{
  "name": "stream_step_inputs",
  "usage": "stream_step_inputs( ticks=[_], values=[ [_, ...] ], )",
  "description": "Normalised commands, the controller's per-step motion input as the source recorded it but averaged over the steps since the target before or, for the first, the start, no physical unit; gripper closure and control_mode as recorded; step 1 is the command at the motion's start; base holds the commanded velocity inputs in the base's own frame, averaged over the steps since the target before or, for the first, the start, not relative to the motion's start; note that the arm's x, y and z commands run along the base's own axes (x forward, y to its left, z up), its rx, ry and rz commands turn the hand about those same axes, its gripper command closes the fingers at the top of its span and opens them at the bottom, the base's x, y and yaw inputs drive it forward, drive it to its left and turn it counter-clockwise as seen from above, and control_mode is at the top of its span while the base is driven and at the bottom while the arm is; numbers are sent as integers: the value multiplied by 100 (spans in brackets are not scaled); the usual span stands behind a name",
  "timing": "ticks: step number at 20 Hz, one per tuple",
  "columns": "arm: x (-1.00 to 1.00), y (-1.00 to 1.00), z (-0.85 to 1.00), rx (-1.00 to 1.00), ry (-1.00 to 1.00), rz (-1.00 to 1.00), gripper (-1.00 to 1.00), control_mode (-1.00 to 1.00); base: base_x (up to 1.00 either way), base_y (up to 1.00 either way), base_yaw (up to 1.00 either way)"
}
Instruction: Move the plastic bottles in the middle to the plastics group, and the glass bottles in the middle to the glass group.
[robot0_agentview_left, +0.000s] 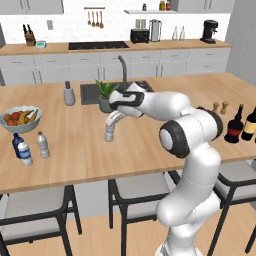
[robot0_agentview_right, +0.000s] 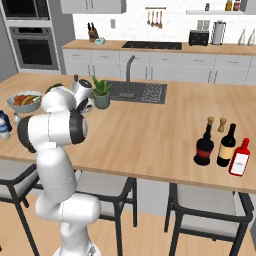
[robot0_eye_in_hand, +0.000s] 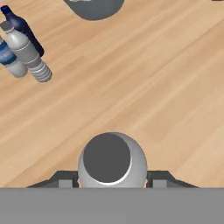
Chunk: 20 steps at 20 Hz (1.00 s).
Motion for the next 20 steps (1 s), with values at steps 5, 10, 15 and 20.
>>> stream_step_inputs(
  ticks=[5, 10, 15, 20],
  values=[
    [-1, 89, 0, 1, -1, 46, 100, -100, 0, 0, 0],
    [0, 94, 0, 0, -2, 43, 100, -100, 0, 0, 0],
    [0, 71, 0, -3, -7, 23, 100, -100, 0, 0, 0],
    [25, 56, 0, -9, 0, 4, 100, -100, 0, 0, 0]
  ],
)
